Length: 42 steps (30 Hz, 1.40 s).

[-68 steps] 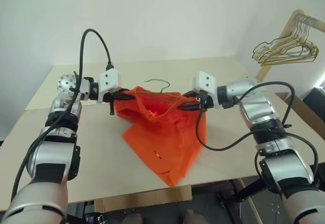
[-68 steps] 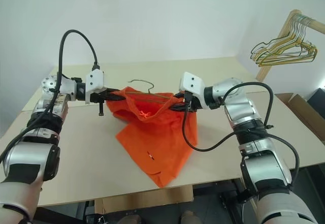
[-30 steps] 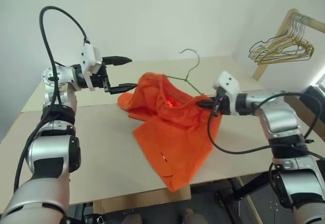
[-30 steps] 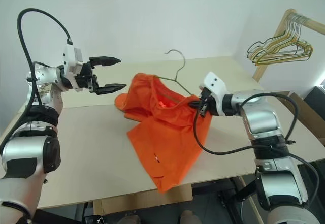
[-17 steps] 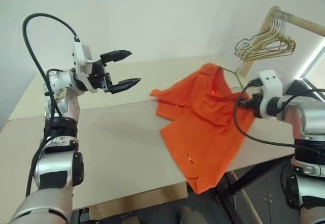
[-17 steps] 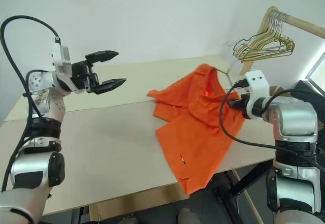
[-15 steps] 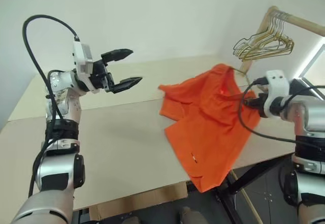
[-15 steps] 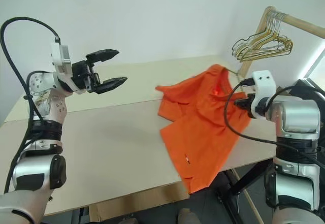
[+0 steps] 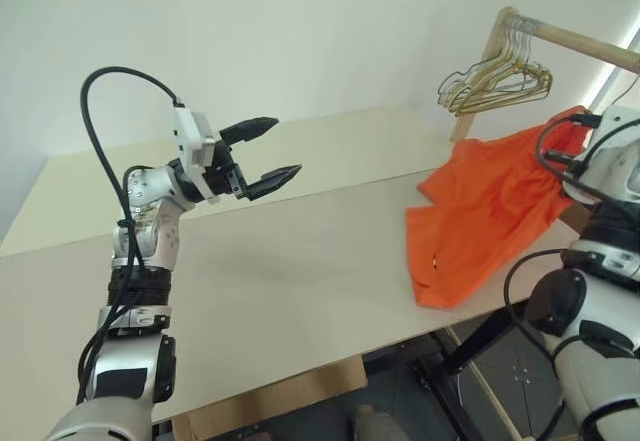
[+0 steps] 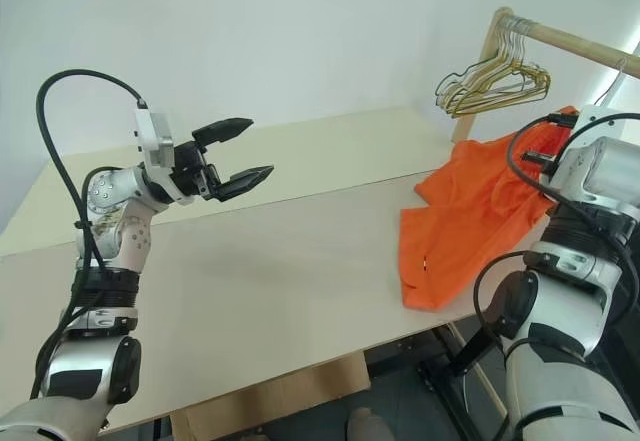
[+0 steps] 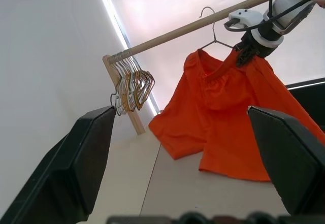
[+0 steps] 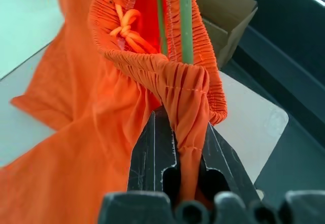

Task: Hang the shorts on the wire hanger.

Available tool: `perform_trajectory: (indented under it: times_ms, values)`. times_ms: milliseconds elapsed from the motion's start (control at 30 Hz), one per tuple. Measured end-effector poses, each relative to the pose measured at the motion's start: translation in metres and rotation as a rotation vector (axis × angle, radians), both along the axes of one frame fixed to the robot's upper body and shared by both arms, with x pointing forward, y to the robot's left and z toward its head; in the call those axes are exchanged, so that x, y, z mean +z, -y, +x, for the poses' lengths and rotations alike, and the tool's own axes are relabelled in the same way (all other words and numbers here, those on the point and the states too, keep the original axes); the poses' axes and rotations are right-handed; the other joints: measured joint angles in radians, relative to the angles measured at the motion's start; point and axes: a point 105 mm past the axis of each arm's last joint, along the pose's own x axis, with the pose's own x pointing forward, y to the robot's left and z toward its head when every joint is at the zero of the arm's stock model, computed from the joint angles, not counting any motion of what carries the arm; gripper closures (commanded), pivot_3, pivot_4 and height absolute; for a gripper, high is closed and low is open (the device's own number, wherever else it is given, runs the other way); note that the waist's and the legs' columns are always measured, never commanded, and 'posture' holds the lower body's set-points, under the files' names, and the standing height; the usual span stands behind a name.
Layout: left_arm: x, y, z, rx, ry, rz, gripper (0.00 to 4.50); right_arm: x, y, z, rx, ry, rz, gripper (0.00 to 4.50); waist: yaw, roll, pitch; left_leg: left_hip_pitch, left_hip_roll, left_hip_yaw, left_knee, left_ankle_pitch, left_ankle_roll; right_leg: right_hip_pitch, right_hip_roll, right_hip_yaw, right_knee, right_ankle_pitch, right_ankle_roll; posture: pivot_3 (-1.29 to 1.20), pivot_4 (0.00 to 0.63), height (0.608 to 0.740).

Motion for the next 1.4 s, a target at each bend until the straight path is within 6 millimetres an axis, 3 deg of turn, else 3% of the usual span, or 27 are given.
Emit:
perform_trajectory:
  times_ms: [233, 533, 700, 867, 1067, 1400]
  values:
    - [-0.006, 0.002, -0.004, 0.002, -0.009, 0.017, 0.0, 0.021, 0.027, 0.008, -0.107, 0.091, 0.011, 4.49, -0.005, 0.0, 0.0, 0.003, 0.0, 0.004, -0.006, 0.0, 0.0, 0.001, 0.001, 0.004, -0.004, 0.0, 0.001, -0.11, 0.0, 0.74]
    - [-0.012, -0.002, -0.006, 0.011, -0.029, 0.032, 0.0, 0.01, 0.044, 0.001, -0.144, 0.115, 0.097, 4.49, -0.002, 0.001, 0.001, 0.003, 0.0, 0.006, -0.007, 0.0, 0.001, 0.001, 0.001, 0.006, -0.005, -0.001, 0.002, -0.11, 0.0, 0.74]
    - [-0.009, 0.0, -0.008, 0.005, -0.021, 0.031, 0.0, 0.004, 0.048, -0.001, -0.152, 0.122, 0.134, 4.49, -0.003, 0.001, 0.001, 0.003, 0.0, 0.007, -0.007, 0.0, 0.001, 0.001, 0.001, 0.007, -0.005, -0.001, 0.002, -0.11, 0.0, 0.74]
    - [-0.005, 0.004, -0.016, -0.051, -0.026, -0.01, 0.0, 0.015, 0.047, 0.002, -0.147, 0.178, 0.165, 4.49, -0.003, 0.004, 0.003, 0.003, 0.0, 0.008, -0.008, -0.001, 0.001, 0.002, 0.001, 0.008, -0.005, -0.001, 0.002, -0.11, 0.0, 0.74]
    - [-0.016, 0.004, -0.022, -0.053, -0.053, -0.006, 0.0, 0.013, 0.046, 0.002, -0.151, 0.19, 0.195, 4.49, -0.002, 0.004, 0.003, 0.003, 0.0, 0.008, -0.007, -0.001, 0.001, 0.002, 0.001, 0.008, -0.005, -0.001, 0.002, -0.1, 0.0, 0.74]
    - [-0.015, 0.009, -0.026, -0.067, -0.041, -0.009, 0.0, 0.013, 0.048, 0.002, -0.172, 0.253, 0.285, 4.49, 0.0, 0.004, 0.003, 0.003, 0.0, 0.009, -0.008, -0.001, 0.001, 0.002, 0.002, 0.008, -0.006, -0.001, 0.002, -0.1, 0.0, 0.74]
